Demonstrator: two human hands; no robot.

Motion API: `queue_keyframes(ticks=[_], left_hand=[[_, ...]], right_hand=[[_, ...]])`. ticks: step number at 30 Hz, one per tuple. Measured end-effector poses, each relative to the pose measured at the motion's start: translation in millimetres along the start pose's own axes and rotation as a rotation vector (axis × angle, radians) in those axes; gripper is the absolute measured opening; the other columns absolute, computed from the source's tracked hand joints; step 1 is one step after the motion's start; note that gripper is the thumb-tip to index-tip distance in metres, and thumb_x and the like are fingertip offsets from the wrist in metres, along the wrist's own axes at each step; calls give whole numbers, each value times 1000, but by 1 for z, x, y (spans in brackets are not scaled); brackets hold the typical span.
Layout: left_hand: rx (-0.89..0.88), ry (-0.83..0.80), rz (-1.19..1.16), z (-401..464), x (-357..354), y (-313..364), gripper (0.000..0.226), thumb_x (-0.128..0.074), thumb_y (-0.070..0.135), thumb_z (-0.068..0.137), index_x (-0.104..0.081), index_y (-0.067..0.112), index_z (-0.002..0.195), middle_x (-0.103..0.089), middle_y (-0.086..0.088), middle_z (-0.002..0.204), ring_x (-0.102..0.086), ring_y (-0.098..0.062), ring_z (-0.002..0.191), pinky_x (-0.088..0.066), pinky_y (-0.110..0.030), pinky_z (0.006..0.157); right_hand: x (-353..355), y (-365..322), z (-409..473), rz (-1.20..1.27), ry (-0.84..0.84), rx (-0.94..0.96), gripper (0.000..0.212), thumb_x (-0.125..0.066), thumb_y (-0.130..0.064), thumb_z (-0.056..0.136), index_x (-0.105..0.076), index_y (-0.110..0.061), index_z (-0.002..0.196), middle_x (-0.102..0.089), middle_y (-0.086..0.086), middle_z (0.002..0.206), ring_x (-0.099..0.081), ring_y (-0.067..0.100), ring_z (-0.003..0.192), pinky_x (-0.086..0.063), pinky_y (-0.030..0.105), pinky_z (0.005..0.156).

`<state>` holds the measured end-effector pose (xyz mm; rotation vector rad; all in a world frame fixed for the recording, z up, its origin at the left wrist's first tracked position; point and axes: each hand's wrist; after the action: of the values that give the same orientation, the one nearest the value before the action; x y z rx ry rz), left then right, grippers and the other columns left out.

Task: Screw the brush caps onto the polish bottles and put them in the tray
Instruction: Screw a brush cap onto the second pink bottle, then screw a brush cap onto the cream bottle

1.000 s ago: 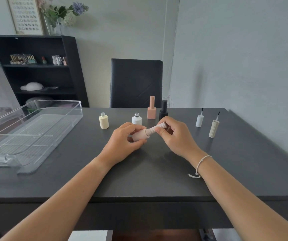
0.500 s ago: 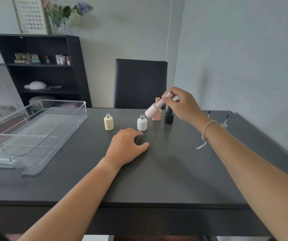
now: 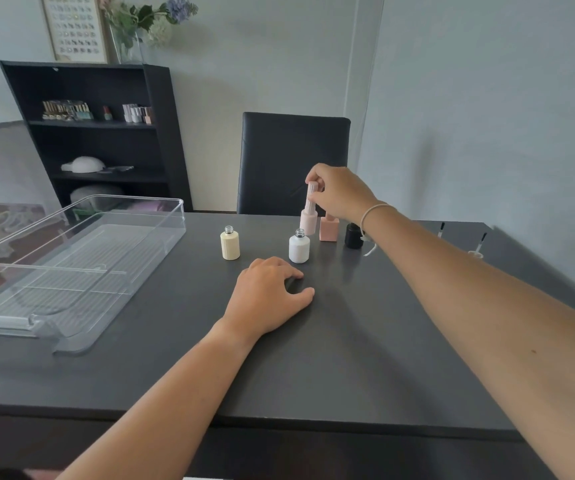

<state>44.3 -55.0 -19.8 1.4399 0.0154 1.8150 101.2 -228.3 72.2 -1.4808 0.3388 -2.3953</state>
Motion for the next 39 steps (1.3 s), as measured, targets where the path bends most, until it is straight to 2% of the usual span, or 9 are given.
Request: queue_keyframes(ticks=[4,9,17,22,27,30,33,36,39], left_hand=[[-1,-2,4,1,0,0,37,-60,45,80,-65,24,111,-59,7,118,-45,-15,112,-35,-28,97],[1,-4,-1,1,0,-1,37,-60,46,80,-65,25,110,-59,8,117,-45,-15,111,-35,-30,98],[0,5,-2,1,0,-1,36,-61,45,80,-65,25,109,-60,8,116,-46,-15,110,-36,-29,97],[1,6,-6,2,0,-2,34,-61,44,80,-66,25,108,-60,7,116,-47,-16,110,-37,-31,97],[3,16,-9,2,0,-1,32,-62,42,79,-67,24,105,-62,6,113,-49,-17,104,-40,-32,93],[2,18,-10,2,0,-1,31,-62,42,79,-67,24,104,-63,6,112,-50,-16,103,-41,-31,91],[-4,20,-5,1,0,-2,31,-63,41,79,-67,24,104,-63,5,112,-51,-17,104,-41,-32,91],[-5,16,-11,1,0,-1,30,-63,40,79,-68,23,104,-63,5,112,-52,-18,104,-42,-34,92],[-9,6,-11,1,0,-1,30,-63,39,79,-68,23,104,-63,4,112,-52,-17,104,-43,-33,91]], right_hand=[[-6,0,1,-52,-5,3,19,-52,-13,88,-54,-13,107,-63,10,107,-56,25,81,-54,39,77],[-9,2,2,-88,-7,-1,19,-47,-15,91,-56,-12,108,-65,10,105,-56,24,80,-52,36,75],[-6,5,-7,-63,23,-33,26,-46,-14,92,-57,-14,115,-65,8,111,-60,28,96,-49,32,80],[2,6,-29,35,101,-48,25,-48,-16,91,-58,-14,113,-67,5,104,-60,24,92,-51,41,84],[8,13,-78,200,226,-30,16,-55,-19,88,-63,-18,102,-66,-8,87,-55,11,79,-46,26,73],[15,25,-117,266,350,-37,5,-61,-21,84,-63,-22,88,-61,-13,78,-56,-3,75,-38,7,68],[29,47,-151,275,573,-91,10,-65,-22,81,-56,-24,78,-57,-10,74,-51,-5,65,-34,8,60],[44,76,-172,253,714,-244,21,-68,-26,78,-55,-15,91,-51,-3,90,-45,4,73,-32,13,61],[52,96,-180,256,703,-408,42,-68,-34,77,-49,-16,110,-41,-7,106,-40,-1,90,-30,12,65]])
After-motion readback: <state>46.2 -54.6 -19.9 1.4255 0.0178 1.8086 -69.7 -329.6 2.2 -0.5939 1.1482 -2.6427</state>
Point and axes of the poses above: each hand's wrist, its own z-axis towards the middle knuckle, its own x-axis out of the back of the hand, y = z × x
